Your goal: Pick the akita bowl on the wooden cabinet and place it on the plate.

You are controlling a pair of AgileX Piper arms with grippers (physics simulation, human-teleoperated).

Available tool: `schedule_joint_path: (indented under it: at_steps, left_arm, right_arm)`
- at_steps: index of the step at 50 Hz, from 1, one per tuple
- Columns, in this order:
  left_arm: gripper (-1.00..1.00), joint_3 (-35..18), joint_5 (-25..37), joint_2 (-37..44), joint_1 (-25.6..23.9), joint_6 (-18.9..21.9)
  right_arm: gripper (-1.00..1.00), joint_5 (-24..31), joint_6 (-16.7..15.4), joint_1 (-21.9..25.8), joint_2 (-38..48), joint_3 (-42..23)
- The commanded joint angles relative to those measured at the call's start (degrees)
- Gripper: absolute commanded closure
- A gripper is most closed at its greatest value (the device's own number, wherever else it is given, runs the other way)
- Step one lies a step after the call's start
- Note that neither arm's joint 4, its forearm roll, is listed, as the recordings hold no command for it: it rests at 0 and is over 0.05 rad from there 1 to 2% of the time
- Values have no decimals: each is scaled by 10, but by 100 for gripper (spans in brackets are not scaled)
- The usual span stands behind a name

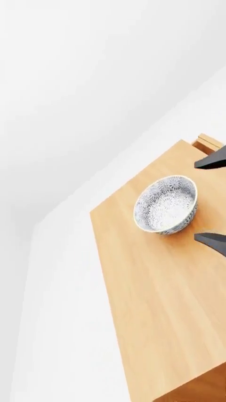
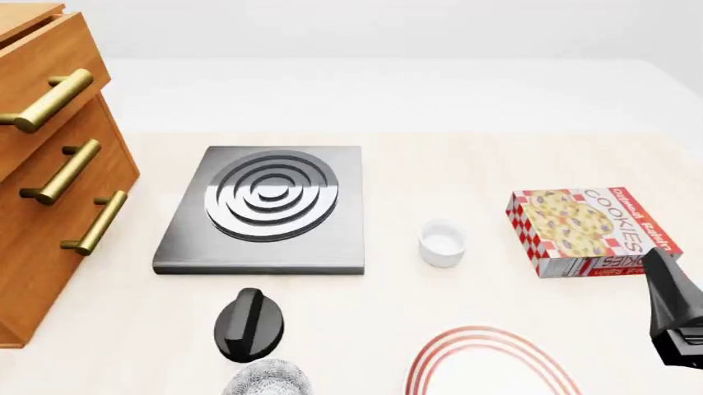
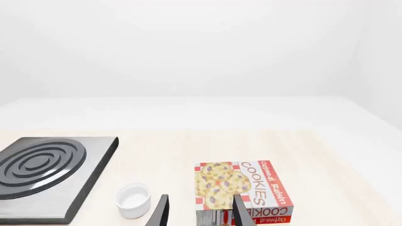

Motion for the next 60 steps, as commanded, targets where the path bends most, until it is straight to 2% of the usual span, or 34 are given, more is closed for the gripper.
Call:
schedule_joint_path:
  at_steps: [1, 60]
  left_arm:
    - [-100, 4, -11, 19, 8, -11]
    - [-100, -3, -37, 81, 10, -30]
  right_arm:
    - [-100, 0, 0, 0, 0, 0]
    - [-100, 0, 0, 0, 0, 0]
